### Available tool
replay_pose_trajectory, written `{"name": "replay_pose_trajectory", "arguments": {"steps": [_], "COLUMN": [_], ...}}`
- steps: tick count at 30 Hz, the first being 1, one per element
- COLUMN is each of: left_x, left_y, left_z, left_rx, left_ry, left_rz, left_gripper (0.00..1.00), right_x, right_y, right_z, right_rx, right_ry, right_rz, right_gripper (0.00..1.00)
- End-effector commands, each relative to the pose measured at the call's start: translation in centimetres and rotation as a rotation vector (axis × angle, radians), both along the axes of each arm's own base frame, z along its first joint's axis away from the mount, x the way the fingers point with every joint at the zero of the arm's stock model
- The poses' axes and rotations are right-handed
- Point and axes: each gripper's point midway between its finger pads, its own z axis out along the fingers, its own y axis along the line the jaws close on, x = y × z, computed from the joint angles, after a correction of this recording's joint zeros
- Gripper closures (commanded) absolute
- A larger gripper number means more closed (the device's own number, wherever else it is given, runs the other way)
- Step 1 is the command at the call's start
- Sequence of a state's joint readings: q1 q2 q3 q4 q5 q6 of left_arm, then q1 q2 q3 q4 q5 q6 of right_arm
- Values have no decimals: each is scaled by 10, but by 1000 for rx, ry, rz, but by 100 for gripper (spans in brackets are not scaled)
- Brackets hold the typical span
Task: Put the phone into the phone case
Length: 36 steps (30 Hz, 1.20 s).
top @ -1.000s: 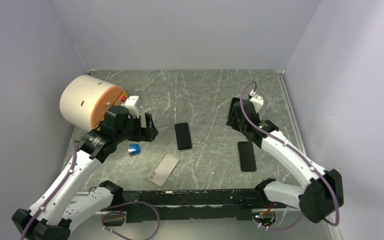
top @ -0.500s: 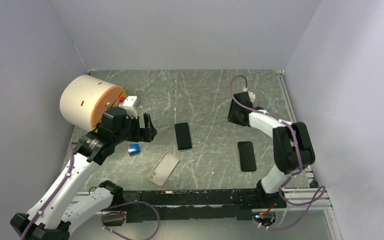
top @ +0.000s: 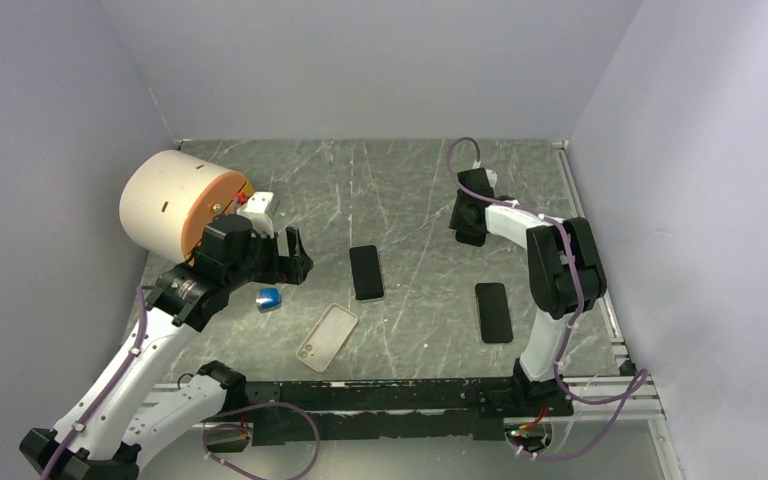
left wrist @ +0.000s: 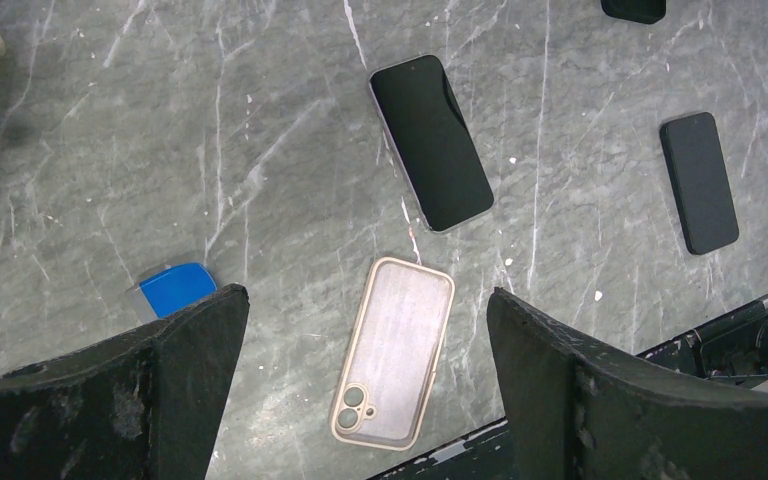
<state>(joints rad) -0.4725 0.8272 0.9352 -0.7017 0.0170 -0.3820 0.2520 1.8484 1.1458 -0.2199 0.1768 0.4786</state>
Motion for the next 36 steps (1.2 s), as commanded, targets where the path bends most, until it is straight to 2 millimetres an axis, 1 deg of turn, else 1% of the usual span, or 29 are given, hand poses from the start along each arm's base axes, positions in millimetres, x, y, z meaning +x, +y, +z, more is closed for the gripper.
{"name": "replay_pose_trajectory", "arguments": {"steps": [1,5,9,11,16,19,21,23,26,31,35,36], "left_x": [2,2,2,2,2,2,2,1,1,1,1,3], "left_y": [4,4,4,4,4,4,4,4,4,4,4,7], "left_z": [5,5,5,6,5,6,6,7,9,11,10,10], "left_rx": [9,9,10,8,8,6,6,5,0,-5,2,11], "left_ry": [-32,-31,-32,-34,-32,-33,-35,-35,-49,-62,-49,-54], "left_rz": [7,6,7,8,9,9,9,9,7,6,6,25], "left_gripper": [6,6,6,6,6,6,6,6,6,6,6,6], "right_x": [17,15,9,5,-9,-22,-33,-47,-70,-115,-151,-158], "right_y": [-3,-5,-4,-1,14,26,35,48,60,86,99,102], "right_z": [9,0,-4,-5,0,6,8,9,8,9,8,9], "right_rx": [-25,-32,-42,-41,-36,-19,0,5,12,74,94,104], "right_ry": [-37,-11,6,12,13,8,6,7,26,49,82,84], "right_rz": [-4,-10,0,11,69,107,136,173,204,271,302,310], "right_gripper": [68,72,78,84,99,100,100,100,100,100,100,100]}}
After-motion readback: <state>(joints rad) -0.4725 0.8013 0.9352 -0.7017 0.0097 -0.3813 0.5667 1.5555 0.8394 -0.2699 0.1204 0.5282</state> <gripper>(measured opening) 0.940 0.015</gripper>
